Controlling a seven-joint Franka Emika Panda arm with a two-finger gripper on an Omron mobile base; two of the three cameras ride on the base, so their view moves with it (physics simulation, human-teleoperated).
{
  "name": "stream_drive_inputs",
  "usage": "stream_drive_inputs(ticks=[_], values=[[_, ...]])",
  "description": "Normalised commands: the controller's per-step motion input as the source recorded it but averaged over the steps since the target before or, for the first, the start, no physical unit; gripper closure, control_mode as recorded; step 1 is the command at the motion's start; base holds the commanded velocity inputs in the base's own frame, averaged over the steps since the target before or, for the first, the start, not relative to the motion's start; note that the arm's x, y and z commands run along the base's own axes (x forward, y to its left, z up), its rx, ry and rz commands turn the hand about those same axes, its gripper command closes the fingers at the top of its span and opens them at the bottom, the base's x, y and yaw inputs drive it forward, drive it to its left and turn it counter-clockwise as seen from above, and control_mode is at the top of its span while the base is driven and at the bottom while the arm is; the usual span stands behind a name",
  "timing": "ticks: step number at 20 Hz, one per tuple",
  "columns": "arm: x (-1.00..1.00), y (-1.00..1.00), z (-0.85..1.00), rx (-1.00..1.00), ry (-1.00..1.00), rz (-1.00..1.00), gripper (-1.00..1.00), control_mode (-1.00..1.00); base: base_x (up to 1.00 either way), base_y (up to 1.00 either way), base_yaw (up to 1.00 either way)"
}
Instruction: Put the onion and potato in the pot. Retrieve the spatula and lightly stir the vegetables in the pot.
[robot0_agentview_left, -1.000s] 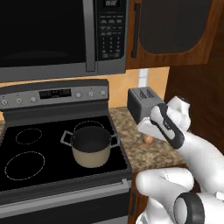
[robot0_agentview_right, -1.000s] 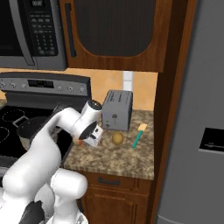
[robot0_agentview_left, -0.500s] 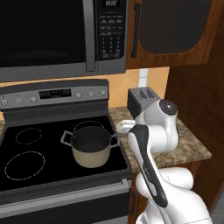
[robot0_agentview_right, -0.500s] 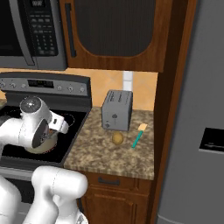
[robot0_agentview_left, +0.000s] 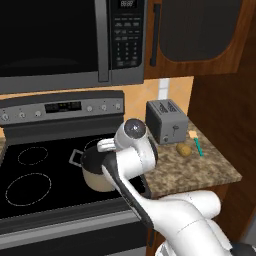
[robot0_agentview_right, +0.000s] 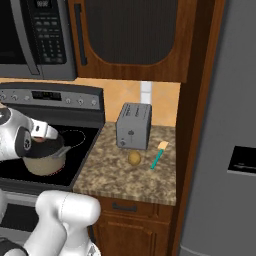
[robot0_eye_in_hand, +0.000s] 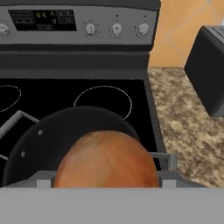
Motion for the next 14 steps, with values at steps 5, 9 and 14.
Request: stream_drive_inputs(ticks=[5,9,14], values=[[0.51,0.02,-0.83,-0.02,0.04,0.00,1.00,-1.00,0.00,0.00,0.00],[0.42,0.10,-0.05,0.00,0.19,0.00,1.00,-1.00,0.00,0.00,0.00],[0.21,0.41,-0.16,0.00,0.15,0.00,1.00,-1.00,0.00,0.00,0.00]])
